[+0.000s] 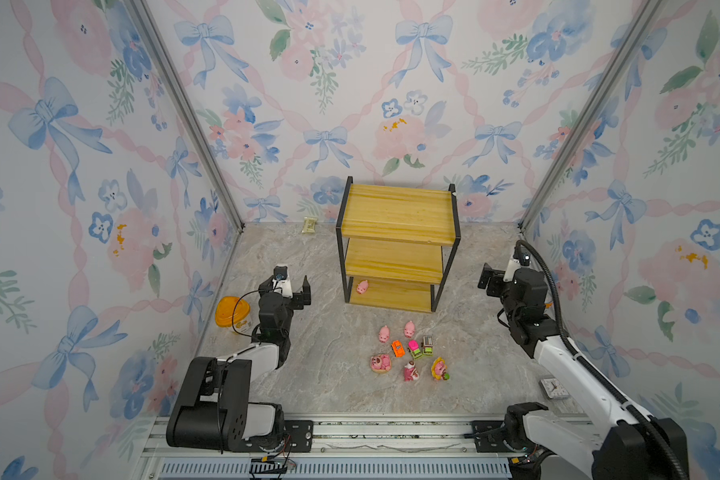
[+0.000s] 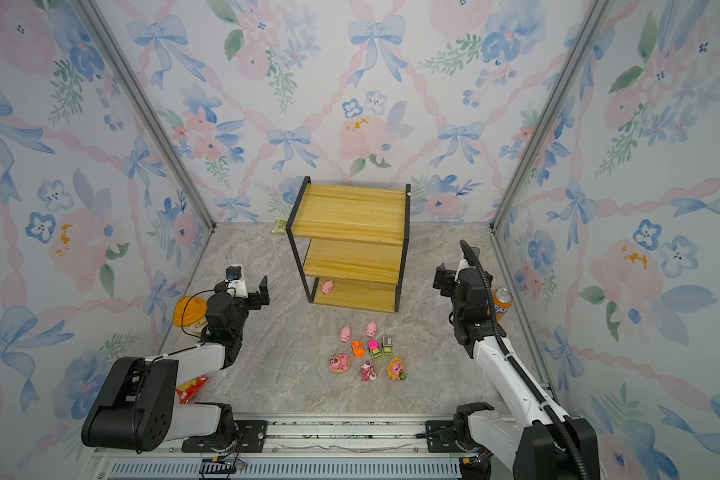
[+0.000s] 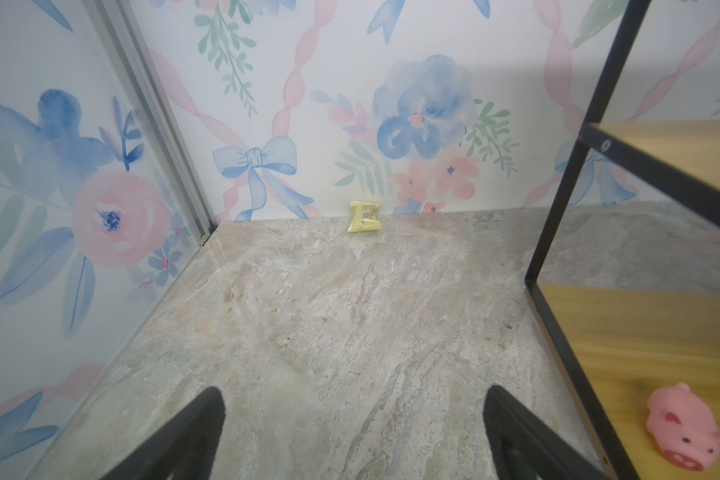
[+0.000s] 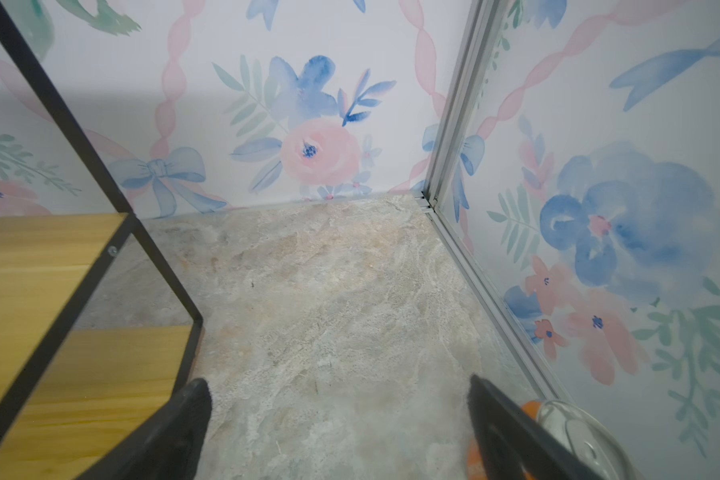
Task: Place and organize the plastic toys onto the shelf
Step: 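Lower both grippers from rest toward the toy cluster in front of the shelf, then move the left gripper over the pink donut-shaped figurine while the right gripper hovers nearby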
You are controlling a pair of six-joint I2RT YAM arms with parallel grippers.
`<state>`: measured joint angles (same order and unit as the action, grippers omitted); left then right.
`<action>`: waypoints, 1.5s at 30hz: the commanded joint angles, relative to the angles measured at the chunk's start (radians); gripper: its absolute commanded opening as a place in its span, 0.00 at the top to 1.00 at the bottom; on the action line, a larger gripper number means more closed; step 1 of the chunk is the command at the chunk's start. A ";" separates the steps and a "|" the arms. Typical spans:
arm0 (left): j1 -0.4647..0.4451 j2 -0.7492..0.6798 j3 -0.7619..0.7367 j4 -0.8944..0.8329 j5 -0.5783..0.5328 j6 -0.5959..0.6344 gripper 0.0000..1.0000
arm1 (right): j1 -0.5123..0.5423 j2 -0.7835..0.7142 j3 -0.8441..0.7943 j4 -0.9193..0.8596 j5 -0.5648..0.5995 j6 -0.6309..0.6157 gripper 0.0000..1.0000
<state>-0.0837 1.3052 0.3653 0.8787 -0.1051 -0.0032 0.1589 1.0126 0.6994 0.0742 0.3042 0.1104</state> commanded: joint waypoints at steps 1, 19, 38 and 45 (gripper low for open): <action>-0.041 -0.078 0.050 -0.165 0.073 -0.001 0.02 | 0.060 -0.098 0.042 -0.416 -0.106 0.105 0.01; -0.630 -0.712 -0.201 -0.525 -0.174 -0.245 0.02 | 0.484 -0.228 -0.005 -0.721 -0.069 0.437 0.01; -0.677 -0.630 -0.189 -0.725 0.174 -0.232 0.02 | 0.485 -0.133 0.034 -0.668 -0.188 0.353 0.02; -0.697 -0.439 -0.120 -0.688 0.286 -0.211 0.02 | 0.454 -0.126 0.078 -0.725 -0.239 0.290 0.03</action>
<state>-0.7685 0.8196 0.1951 0.1623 0.1070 -0.2497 0.6231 0.8860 0.7300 -0.6060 0.0986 0.4431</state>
